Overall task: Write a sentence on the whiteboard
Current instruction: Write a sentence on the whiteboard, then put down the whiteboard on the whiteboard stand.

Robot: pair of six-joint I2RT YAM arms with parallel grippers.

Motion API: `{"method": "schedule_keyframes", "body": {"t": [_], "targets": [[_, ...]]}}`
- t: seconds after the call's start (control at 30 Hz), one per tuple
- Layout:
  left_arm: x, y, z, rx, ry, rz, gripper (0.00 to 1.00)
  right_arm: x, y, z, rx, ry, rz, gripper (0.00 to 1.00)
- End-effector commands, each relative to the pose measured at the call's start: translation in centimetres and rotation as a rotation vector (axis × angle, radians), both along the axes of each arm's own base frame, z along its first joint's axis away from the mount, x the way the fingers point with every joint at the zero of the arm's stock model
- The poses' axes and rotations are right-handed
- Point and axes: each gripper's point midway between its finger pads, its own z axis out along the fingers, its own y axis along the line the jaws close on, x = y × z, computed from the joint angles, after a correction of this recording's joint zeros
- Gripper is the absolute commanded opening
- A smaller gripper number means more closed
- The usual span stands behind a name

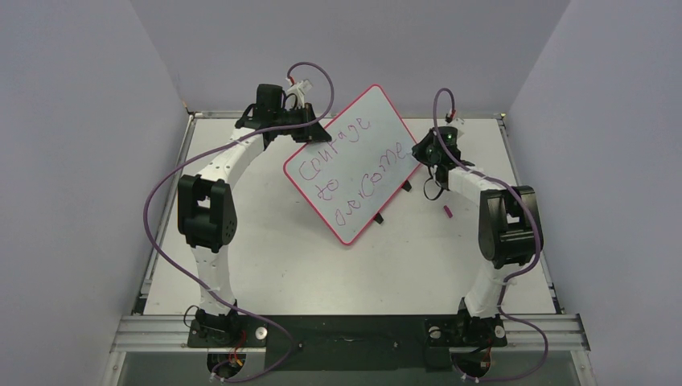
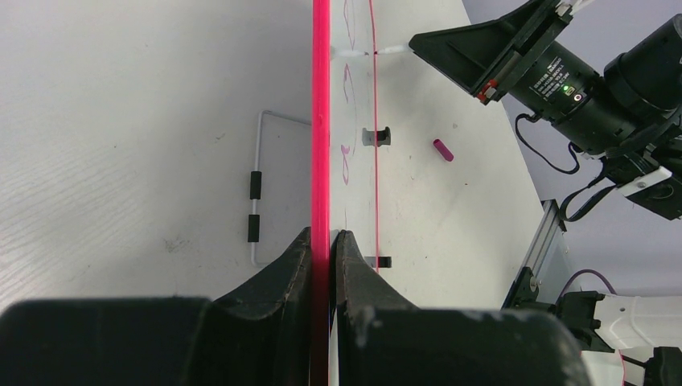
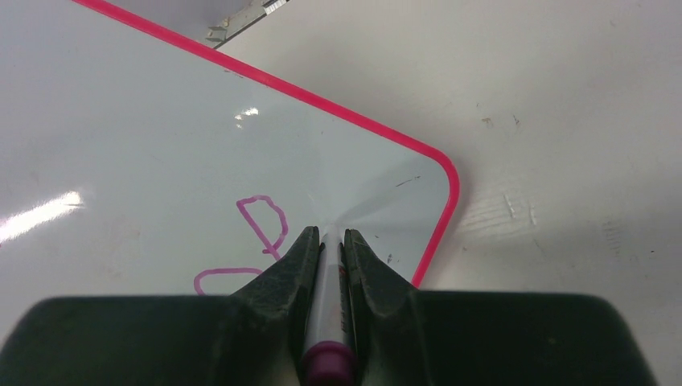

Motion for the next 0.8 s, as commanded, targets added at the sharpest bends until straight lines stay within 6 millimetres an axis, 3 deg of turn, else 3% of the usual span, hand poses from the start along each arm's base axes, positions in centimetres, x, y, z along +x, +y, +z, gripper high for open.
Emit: {"method": "schedule_keyframes", "body": {"t": [0.0, 0.17, 0.3, 0.33, 0.37, 0.4, 0.43, 0.6, 0.77], "targets": [[0.9, 0.1, -0.6, 0.069, -0.099, -0.020, 0.00, 1.0, -0.2, 3.6, -0.014, -0.075, 0.006, 0.00], [0.8, 0.1, -0.6, 0.071, -0.099, -0.021, 0.00, -0.5, 0.0, 6.9, 0.001, -0.136, 0.010, 0.00], [0.7, 0.1, -0.5, 0.070, -0.101, -0.020, 0.00, -2.9, 0.0, 8.4, 0.028, -0.166, 0.012, 0.00], [0.7, 0.1, -0.4, 0.069, -0.102, -0.019, 0.00, -3.4, 0.0, 9.7, 0.039, -0.194, 0.017, 0.00], [0.7, 0.1, -0.4, 0.068, -0.103, -0.020, 0.00, -4.0, 0.0, 9.4, 0.045, -0.186, 0.017, 0.00], [0.8, 0.0, -0.4, 0.068, -0.102, -0.020, 0.00, -4.5, 0.0, 10.7, 0.054, -0.213, 0.019, 0.00], [0.8, 0.0, -0.5, 0.068, -0.102, -0.021, 0.00, -5.1, 0.0, 10.5, 0.056, -0.208, 0.019, 0.00], [0.7, 0.0, -0.3, 0.067, -0.106, -0.020, 0.00, -7.8, 0.1, 13.4, 0.067, -0.262, 0.032, 0.00], [0.7, 0.2, -0.8, 0.076, -0.098, -0.011, 0.00, -9.8, 0.3, 14.9, 0.048, -0.278, 0.043, 0.00]]}}
